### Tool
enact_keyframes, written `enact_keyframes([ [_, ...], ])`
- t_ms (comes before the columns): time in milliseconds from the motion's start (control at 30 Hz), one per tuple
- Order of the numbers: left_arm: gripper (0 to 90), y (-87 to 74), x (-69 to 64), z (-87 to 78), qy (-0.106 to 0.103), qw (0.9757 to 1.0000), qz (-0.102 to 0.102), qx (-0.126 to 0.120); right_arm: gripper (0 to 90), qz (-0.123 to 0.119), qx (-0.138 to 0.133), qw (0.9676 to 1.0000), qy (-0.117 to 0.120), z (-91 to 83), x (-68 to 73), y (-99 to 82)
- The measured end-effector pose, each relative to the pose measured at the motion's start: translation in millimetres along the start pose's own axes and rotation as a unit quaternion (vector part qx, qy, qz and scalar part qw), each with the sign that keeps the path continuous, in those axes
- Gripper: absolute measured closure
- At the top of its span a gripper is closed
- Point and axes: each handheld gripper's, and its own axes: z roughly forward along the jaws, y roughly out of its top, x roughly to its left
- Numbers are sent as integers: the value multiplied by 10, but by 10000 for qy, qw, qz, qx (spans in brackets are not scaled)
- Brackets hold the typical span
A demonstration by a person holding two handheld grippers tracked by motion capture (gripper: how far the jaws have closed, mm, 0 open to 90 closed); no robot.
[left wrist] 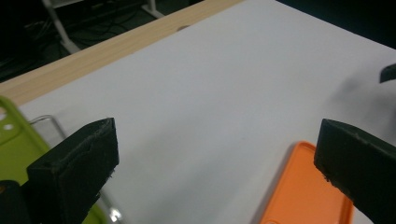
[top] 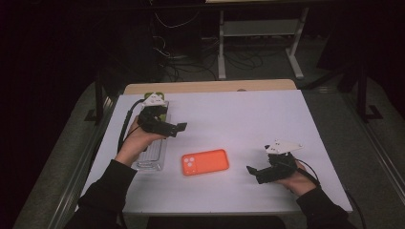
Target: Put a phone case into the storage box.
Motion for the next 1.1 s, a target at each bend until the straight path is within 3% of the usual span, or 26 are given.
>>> enact_keyframes([
  [233,10,-56,-170,105,-311,9993,137,141,0,-1,4,10000,19,2,-3,0],
  [500,170,-59,-356,286,-532,9978,243,308,0,-31,31,10000,49,27,0,10],
  [600,276,-53,-439,389,-575,9974,271,330,0,-65,35,9999,78,32,4,9],
  [833,619,-63,-545,681,-617,9963,347,490,0,-77,37,9999,83,27,5,4],
  [900,704,-88,-540,779,-682,9945,426,674,0,-69,7,9999,74,22,5,11],
  [967,769,-119,-570,868,-697,9941,338,753,0,-16,-3,10000,90,22,20,11],
  [1100,888,-183,-573,1042,-641,9912,502,1045,0,-98,23,9999,86,14,6,6],
])
